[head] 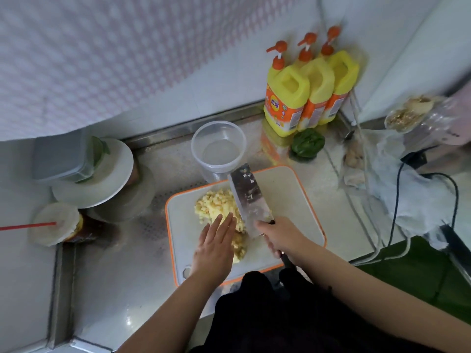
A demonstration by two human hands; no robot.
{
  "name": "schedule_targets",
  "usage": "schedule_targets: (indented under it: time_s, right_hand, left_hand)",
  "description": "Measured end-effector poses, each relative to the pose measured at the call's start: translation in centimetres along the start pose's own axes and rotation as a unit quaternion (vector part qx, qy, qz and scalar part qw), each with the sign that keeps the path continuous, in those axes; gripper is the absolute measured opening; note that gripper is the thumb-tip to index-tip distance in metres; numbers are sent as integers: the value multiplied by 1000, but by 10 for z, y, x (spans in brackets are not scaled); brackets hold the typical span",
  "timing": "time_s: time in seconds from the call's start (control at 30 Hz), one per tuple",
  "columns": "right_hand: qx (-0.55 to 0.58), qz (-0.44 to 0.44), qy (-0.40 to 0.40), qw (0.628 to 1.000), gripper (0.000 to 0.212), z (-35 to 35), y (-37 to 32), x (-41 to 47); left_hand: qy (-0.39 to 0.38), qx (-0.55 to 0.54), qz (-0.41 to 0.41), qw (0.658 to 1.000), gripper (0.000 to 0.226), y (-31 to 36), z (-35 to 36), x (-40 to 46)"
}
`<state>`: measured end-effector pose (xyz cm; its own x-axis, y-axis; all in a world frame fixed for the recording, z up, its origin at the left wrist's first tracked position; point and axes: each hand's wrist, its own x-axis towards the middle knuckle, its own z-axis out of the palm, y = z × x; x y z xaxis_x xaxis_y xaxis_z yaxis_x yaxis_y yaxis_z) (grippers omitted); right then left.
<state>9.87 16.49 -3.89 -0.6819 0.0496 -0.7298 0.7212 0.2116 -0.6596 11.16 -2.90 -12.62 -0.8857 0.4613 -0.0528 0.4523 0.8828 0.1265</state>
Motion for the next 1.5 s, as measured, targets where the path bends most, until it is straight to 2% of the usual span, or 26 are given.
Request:
schedule_targets:
  time_s: [0.1,0.17,0.23,0.3,0.4,0.47,0.5,0.57,0.63,0.73,0.83,0.9,1.0,1.07,1.13,1.2,1.3,1.37,1.5]
  right_hand:
    - [41,-10,17,999,39,-6,-4,1]
    - [56,-4,14,998,41,-6,-6,0]
    - [75,8,6,997,36,-3,-6,-1]
    - [80,10,-4,997,33,-1,-7,-4]
    - [92,2,-9,996,42,-3,-8,-7]
    - [43,-34,17,998,53,-8,-7,-6]
    - [-37,-70,48,996,56,-11,-5,-5]
    - [-233,-158,118,952,50,-20,3,-6]
    - [-354,-220,152,896,39,-29,12,-8]
    - [-427,-276,176,843,33,-39,24,-4]
    - [-441,-314,184,821,39,-44,34,2]
    - [-450,-333,173,811,43,-45,37,3]
    - [-474,-352,161,791,46,-42,33,4]
    - [-506,-380,176,754,48,-37,29,4]
    - [-514,-416,195,724,53,-31,27,5]
    - [-506,-422,188,729,49,-28,28,4]
    - [-469,-403,175,766,38,-32,29,5]
    - [-473,-440,199,737,42,-33,32,6]
    - [-490,-447,228,713,49,-35,34,4]
  left_hand:
    - [26,-32,-23,999,91,-1,-5,1]
    - [37,-37,6,999,89,6,-14,7]
    - [28,-19,44,998,86,14,-21,12]
    - [7,-4,47,999,83,14,-19,13]
    - [-30,3,33,999,82,3,-12,8]
    - [-23,-5,29,999,64,-7,-8,4]
    - [-16,-20,11,1000,54,-11,-10,3]
    - [9,-77,-46,996,47,-18,-16,4]
    - [35,-168,-111,979,48,-24,-22,6]
    - [59,-251,-204,944,55,-39,-35,8]
    - [96,-286,-264,916,53,-54,-46,10]
    - [113,-250,-222,935,55,-51,-52,15]
    - [91,-121,-47,987,72,-24,-64,25]
    - [45,-33,65,996,79,4,-68,30]
    - [4,12,115,993,72,31,-68,32]
    - [-36,42,123,991,65,47,-64,34]
    - [-107,79,101,986,65,51,-54,34]
    - [-143,85,89,982,66,49,-50,32]
    - [-139,57,40,988,79,45,-50,32]
